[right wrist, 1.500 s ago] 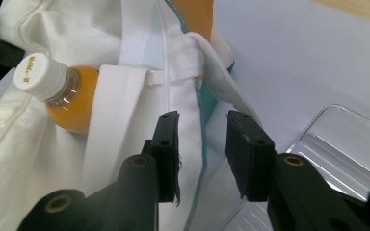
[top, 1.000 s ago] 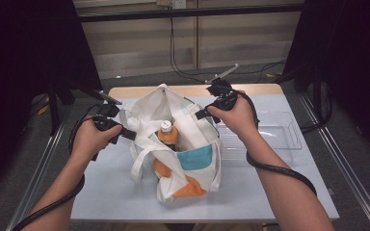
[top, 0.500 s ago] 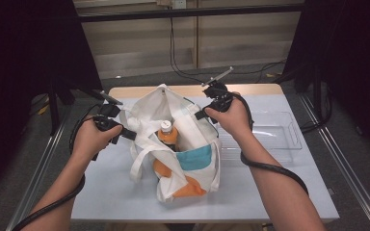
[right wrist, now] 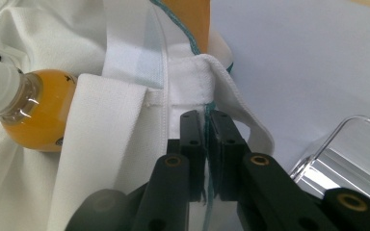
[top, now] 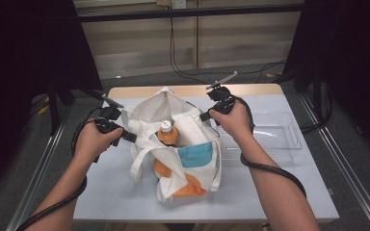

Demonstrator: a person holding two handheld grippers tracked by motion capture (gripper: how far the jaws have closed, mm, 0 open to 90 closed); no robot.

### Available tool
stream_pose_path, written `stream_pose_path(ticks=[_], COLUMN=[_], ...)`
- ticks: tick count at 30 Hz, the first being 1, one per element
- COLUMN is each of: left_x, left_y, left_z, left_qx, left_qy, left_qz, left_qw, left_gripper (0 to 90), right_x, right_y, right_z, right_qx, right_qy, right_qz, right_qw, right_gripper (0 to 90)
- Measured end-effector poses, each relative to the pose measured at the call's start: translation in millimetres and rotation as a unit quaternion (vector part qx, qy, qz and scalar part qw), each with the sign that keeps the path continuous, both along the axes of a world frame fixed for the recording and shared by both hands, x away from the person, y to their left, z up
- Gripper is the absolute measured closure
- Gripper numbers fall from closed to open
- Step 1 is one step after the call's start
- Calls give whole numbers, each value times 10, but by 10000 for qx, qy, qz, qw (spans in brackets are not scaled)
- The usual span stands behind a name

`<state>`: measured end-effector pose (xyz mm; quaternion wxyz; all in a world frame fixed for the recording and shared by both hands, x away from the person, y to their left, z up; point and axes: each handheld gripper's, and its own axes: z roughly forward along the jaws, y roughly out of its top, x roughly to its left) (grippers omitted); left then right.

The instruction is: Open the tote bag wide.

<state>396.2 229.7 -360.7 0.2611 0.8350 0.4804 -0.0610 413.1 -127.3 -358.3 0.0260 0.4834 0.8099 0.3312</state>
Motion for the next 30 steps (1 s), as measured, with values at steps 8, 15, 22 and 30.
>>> stream_pose_path(ticks=[8,15,22,30], left_x=[-1,-22,-29,-28], left_y=[39,97,79,38], left_z=[-94,-190,-276,-303], left_qx=[79,90,203,349], left_qy=[119,187,221,175], left_qz=[-12,18,44,20], left_qw=[9999,9998,9995,9992], left_gripper=[883,884,884,885], right_x=[6,5,2,-7], right_y=[-24,-104,-127,-153], right_z=[-84,-176,-235,-286], right_qx=[-54,-104,-108,-159], right_qy=[184,281,251,255], right_qz=[-74,-202,-224,-224], right_qw=[9998,9993,9994,9993], right_gripper=[891,894,894,894])
